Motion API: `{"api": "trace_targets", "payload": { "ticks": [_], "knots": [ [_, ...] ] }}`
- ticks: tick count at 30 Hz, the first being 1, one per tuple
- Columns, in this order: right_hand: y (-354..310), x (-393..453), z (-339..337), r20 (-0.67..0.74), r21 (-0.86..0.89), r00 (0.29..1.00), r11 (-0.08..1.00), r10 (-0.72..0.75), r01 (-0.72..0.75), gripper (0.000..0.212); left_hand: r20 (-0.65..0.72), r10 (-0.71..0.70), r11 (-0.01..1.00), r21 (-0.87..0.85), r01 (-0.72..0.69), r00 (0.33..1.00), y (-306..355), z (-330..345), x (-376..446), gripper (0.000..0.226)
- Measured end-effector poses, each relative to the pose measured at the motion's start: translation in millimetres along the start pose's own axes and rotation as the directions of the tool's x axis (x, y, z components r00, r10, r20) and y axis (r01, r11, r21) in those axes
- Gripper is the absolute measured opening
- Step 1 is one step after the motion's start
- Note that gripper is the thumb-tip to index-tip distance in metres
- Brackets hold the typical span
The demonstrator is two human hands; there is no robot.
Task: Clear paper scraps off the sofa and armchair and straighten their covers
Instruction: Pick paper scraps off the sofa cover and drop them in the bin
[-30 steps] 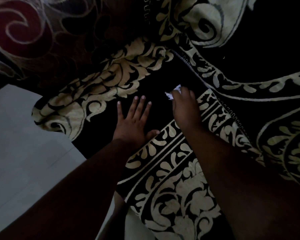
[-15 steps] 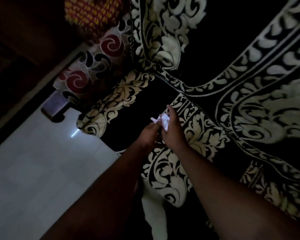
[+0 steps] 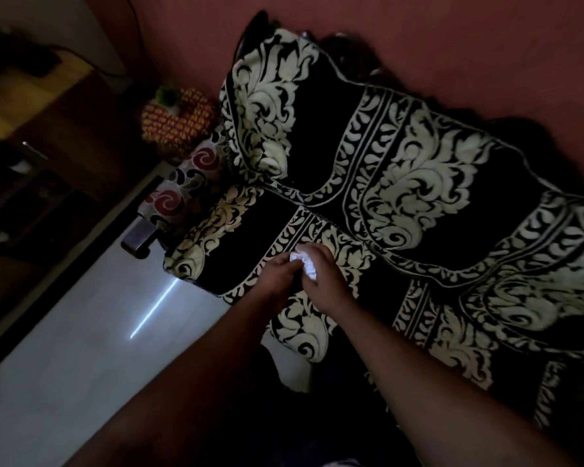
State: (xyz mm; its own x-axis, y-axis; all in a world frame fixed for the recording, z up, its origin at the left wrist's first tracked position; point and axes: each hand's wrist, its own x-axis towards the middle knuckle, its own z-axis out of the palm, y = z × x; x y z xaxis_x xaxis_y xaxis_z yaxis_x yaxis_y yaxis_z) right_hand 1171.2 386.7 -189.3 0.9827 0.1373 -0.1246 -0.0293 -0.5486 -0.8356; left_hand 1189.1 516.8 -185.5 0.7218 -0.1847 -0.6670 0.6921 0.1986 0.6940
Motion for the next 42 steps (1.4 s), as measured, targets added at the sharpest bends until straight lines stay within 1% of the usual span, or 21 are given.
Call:
{"api": "trace_targets", "payload": {
  "ticks": [2, 5, 8, 12, 14, 17, 20, 22, 24, 25, 28, 29, 31, 33, 34, 35, 37, 38, 39, 41, 42],
  "knots": [
    [-7.5, -21.3, -8.7, -0.071, -0.034, 0.997, 0.999, 0.024, -0.026, 0.045, 0.074, -0.011, 0.999, 0.038, 0.008, 0.997, 4.7, 7.6, -16.0, 0.028],
    [-16.8, -46.9, -18.4, -0.226, -0.066, 0.966, 0.987, 0.126, -0.144, 0.038, 0.184, -0.051, 0.992, 0.123, 0.028, 0.982, 12.4, 20.1, -35.9, 0.031],
    [-31.6, -75.9, -21.9, -0.407, -0.023, 0.881, 0.961, 0.242, -0.275, 0.034, 0.290, -0.112, 0.961, 0.273, 0.030, 0.950, 22.0, 32.7, -61.4, 0.034],
    [-48.8, -120.0, -22.3, -0.575, 0.048, 0.756, 0.935, 0.313, -0.351, 0.034, 0.402, -0.205, 0.883, 0.469, -0.008, 0.893, 20.7, 53.1, -101.9, 0.037],
    [-56.2, -148.9, -27.2, -0.649, 0.077, 0.685, 0.923, 0.333, -0.376, 0.033, 0.439, -0.270, 0.894, 0.445, 0.054, 0.857, 10.5, 67.2, -124.1, 0.043],
    [-64.6, -198.7, -39.1, -0.708, 0.058, 0.638, 0.924, 0.304, -0.377, 0.033, 0.486, -0.369, 0.894, 0.419, 0.160, 0.792, -12.9, 93.3, -147.7, 0.055],
    [-64.4, -259.0, -49.6, -0.747, 0.013, 0.607, 0.920, 0.269, -0.392, 0.045, 0.545, -0.408, 0.878, 0.453, 0.152, 0.733, -47.0, 129.2, -175.3, 0.061],
    [-58.2, -307.7, -57.8, -0.787, 0.022, 0.553, 0.909, 0.272, -0.416, 0.056, 0.565, -0.415, 0.858, 0.503, 0.100, 0.713, -71.8, 159.1, -205.3, 0.052],
    [-48.5, -362.1, -68.6, -0.823, 0.037, 0.501, 0.905, 0.268, -0.423, 0.067, 0.617, -0.431, 0.851, 0.520, 0.070, 0.658, -104.5, 191.2, -237.2, 0.039],
    [-42.8, -385.9, -72.7, -0.828, 0.046, 0.490, 0.905, 0.271, -0.423, 0.073, 0.636, -0.433, 0.845, 0.533, 0.042, 0.639, -120.1, 204.6, -249.7, 0.035],
    [-28.8, -482.9, -82.3, -0.856, 0.073, 0.444, 0.912, 0.265, -0.404, 0.090, 0.687, -0.480, 0.828, 0.560, 0.024, 0.545, -177.7, 244.0, -308.0, 0.054],
    [-27.6, -516.5, -85.3, -0.870, 0.104, 0.411, 0.915, 0.274, -0.389, 0.088, 0.676, -0.512, 0.805, 0.593, 0.022, 0.529, -195.8, 254.8, -331.9, 0.051],
    [-27.6, -575.7, -90.8, -0.897, 0.132, 0.343, 0.910, 0.278, -0.392, 0.068, 0.644, -0.577, 0.747, 0.664, 0.007, 0.502, -234.7, 275.1, -367.7, 0.032],
    [-23.2, -632.0, -96.0, -0.933, 0.096, 0.270, 0.889, 0.237, -0.449, 0.039, 0.598, -0.610, 0.705, 0.709, 0.013, 0.520, -278.5, 296.1, -400.9, 0.031],
    [-22.3, -656.5, -97.9, -0.945, 0.091, 0.235, 0.872, 0.228, -0.480, 0.030, 0.577, -0.605, 0.695, 0.719, 0.010, 0.549, -299.0, 307.5, -416.1, 0.032],
    [-22.0, -674.0, -98.7, -0.951, 0.106, 0.200, 0.856, 0.236, -0.506, 0.028, 0.564, -0.610, 0.690, 0.723, 0.023, 0.556, -318.0, 317.2, -425.3, 0.037],
    [-17.7, -713.6, -98.6, -0.948, 0.210, 0.094, 0.817, 0.305, -0.538, 0.041, 0.556, -0.644, 0.670, 0.741, 0.037, 0.526, -357.0, 339.0, -450.2, 0.051],
    [-15.7, -731.6, -98.1, -0.940, 0.269, 0.033, 0.798, 0.339, -0.540, 0.047, 0.545, -0.666, 0.649, 0.760, 0.036, 0.509, -371.5, 347.6, -463.4, 0.051],
    [-12.5, -749.7, -98.3, -0.928, 0.327, -0.029, 0.777, 0.371, -0.538, 0.047, 0.540, -0.682, 0.632, 0.774, 0.026, 0.493, -383.0, 355.6, -479.3, 0.046],
    [-3.0, -782.4, -98.8, -0.903, 0.412, -0.128, 0.739, 0.411, -0.533, 0.029, 0.551, -0.717, 0.604, 0.797, -0.015, 0.427, -400.8, 368.3, -507.8, 0.035],
    [1.8, -799.4, -99.5, -0.889, 0.446, -0.169, 0.726, 0.425, -0.524, 0.027, 0.553, -0.732, 0.588, 0.808, -0.041, 0.399, -412.0, 375.6, -519.4, 0.031]
  ]
}}
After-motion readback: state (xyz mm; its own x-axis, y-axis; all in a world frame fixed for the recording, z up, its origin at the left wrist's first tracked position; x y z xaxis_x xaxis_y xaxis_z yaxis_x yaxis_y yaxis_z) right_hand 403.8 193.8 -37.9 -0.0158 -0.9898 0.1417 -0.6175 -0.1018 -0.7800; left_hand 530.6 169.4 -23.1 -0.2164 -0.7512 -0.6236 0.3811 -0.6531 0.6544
